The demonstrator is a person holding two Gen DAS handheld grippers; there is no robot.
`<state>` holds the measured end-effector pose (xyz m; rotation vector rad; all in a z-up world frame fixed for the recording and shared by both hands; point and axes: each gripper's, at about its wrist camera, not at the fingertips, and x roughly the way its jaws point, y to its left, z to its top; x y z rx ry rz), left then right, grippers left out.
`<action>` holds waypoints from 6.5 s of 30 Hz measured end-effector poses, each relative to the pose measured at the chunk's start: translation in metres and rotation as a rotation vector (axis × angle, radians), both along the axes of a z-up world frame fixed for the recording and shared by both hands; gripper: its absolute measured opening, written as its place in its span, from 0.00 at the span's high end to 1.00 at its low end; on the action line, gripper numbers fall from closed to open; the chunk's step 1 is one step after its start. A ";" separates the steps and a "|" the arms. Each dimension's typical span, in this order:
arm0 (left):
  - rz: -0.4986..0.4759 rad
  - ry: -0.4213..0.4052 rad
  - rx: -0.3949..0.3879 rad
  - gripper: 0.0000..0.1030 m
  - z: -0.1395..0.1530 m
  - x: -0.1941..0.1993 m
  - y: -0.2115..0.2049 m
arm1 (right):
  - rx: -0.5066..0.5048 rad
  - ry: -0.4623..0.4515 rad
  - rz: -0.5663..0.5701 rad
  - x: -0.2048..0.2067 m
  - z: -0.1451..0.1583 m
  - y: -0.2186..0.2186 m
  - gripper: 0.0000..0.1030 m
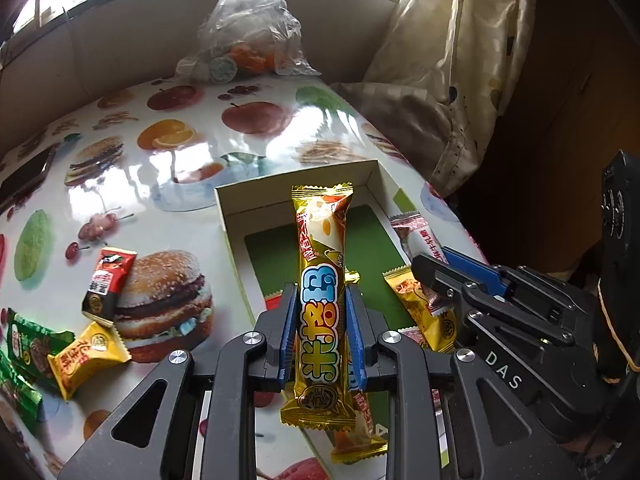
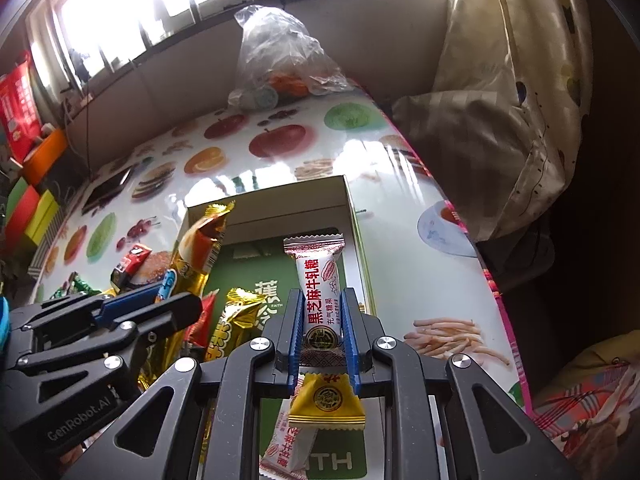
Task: Organize snacks
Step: 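Lower both snacks into the box and open both grippers, then withdraw both grippers from the box toward the remaining snacks, then lower the right gripper onto the yellow peanut candy while the left approaches a green Milo pack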
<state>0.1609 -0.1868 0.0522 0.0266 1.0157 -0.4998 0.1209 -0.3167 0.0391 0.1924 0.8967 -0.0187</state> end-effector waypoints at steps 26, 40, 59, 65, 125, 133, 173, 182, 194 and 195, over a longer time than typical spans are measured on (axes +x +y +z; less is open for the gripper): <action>-0.022 0.014 0.031 0.76 -0.013 0.001 -0.013 | -0.012 0.004 0.012 0.002 -0.009 -0.002 0.82; -0.017 0.018 0.018 0.76 -0.012 0.000 -0.012 | -0.010 0.002 0.012 0.002 -0.008 0.000 0.75; -0.007 -0.010 -0.004 0.64 -0.001 -0.009 0.000 | -0.019 -0.010 -0.004 -0.008 -0.001 0.002 0.69; 0.015 -0.043 -0.014 0.64 0.010 -0.016 0.013 | -0.034 -0.017 -0.011 -0.013 0.004 0.009 0.68; 0.521 -0.082 0.047 0.63 -0.007 -0.061 0.265 | -0.018 -0.029 0.287 0.006 -0.001 0.194 0.52; 0.550 -0.045 0.074 0.63 -0.022 -0.051 0.275 | -0.045 0.001 0.328 0.021 -0.014 0.217 0.52; 0.618 -0.061 0.071 0.63 -0.017 -0.067 0.320 | -0.066 0.027 0.286 0.031 -0.016 0.228 0.51; 0.581 -0.012 0.067 0.63 -0.025 -0.041 0.309 | -0.016 0.054 0.246 0.043 -0.024 0.237 0.50; 0.593 0.015 0.108 0.63 -0.035 -0.025 0.307 | -0.021 0.100 0.246 0.048 -0.038 0.244 0.50; 0.593 0.011 0.107 0.63 -0.034 -0.025 0.307 | -0.030 0.103 0.236 0.048 -0.039 0.244 0.50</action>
